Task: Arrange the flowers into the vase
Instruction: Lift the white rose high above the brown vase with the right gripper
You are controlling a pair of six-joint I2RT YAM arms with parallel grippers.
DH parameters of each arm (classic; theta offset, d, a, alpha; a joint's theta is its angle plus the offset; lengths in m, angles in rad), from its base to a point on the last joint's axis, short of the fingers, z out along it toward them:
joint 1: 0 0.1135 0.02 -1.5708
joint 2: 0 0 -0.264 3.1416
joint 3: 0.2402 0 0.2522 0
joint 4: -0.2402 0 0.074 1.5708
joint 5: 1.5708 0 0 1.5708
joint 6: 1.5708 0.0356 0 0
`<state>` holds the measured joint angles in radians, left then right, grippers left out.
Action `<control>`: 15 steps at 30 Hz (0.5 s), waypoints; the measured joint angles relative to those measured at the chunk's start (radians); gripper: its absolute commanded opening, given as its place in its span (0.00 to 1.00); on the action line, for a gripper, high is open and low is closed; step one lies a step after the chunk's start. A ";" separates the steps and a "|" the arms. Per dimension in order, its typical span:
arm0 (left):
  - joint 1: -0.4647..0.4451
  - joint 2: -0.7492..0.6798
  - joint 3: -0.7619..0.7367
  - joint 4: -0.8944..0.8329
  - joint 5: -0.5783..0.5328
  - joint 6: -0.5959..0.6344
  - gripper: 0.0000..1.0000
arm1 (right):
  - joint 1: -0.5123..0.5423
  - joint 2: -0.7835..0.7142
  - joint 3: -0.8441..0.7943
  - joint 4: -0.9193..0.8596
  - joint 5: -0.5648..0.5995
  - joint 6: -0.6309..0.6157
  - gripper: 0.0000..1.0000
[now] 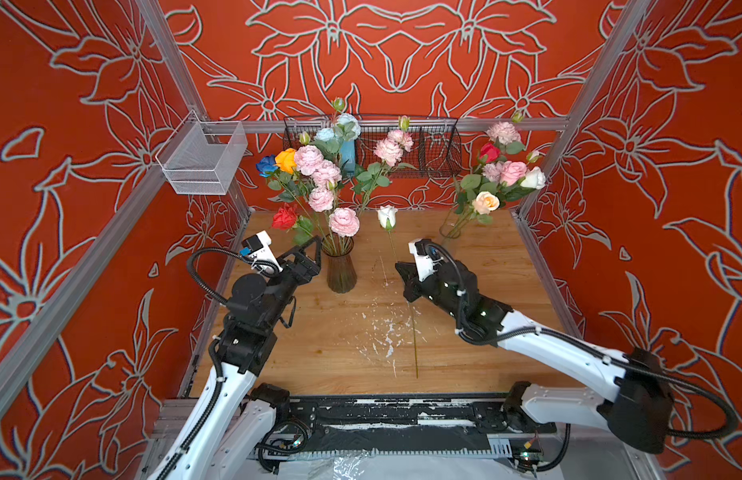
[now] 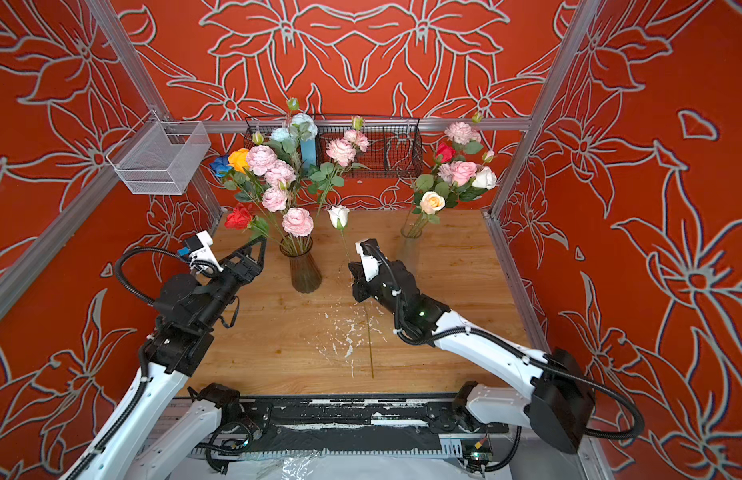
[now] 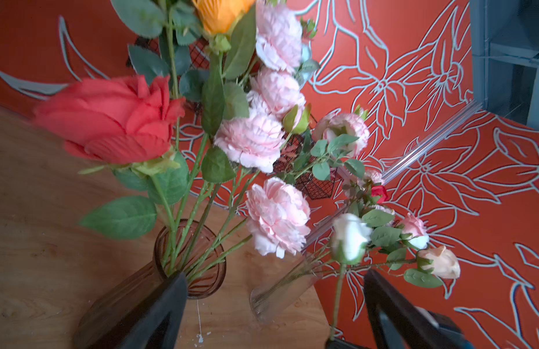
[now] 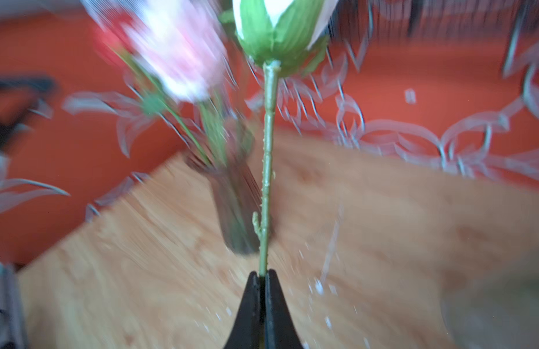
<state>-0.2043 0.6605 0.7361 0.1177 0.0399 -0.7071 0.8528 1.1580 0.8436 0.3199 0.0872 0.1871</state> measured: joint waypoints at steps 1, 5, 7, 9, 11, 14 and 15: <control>0.000 -0.016 -0.002 0.000 -0.020 0.004 0.92 | 0.012 -0.021 -0.001 0.035 0.001 -0.014 0.00; 0.000 -0.069 -0.010 -0.010 -0.115 0.012 0.91 | 0.046 -0.068 0.015 0.201 -0.011 -0.075 0.00; 0.000 -0.082 -0.010 -0.025 -0.167 0.012 0.92 | 0.054 -0.047 0.062 0.266 -0.025 -0.109 0.00; 0.000 -0.092 -0.011 -0.043 -0.224 0.012 0.92 | 0.063 0.009 0.150 0.324 -0.043 -0.150 0.00; 0.002 -0.103 -0.014 -0.059 -0.270 0.012 0.92 | 0.076 0.082 0.255 0.375 -0.066 -0.190 0.00; 0.014 -0.117 -0.016 -0.079 -0.328 0.012 0.92 | 0.092 0.216 0.434 0.432 -0.101 -0.249 0.00; 0.021 -0.121 -0.016 -0.080 -0.343 0.012 0.92 | 0.096 0.265 0.494 0.446 -0.115 -0.270 0.00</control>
<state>-0.1833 0.5396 0.7197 0.0372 -0.3027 -0.6949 0.9485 1.4231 1.3380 0.7654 -0.0280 -0.0830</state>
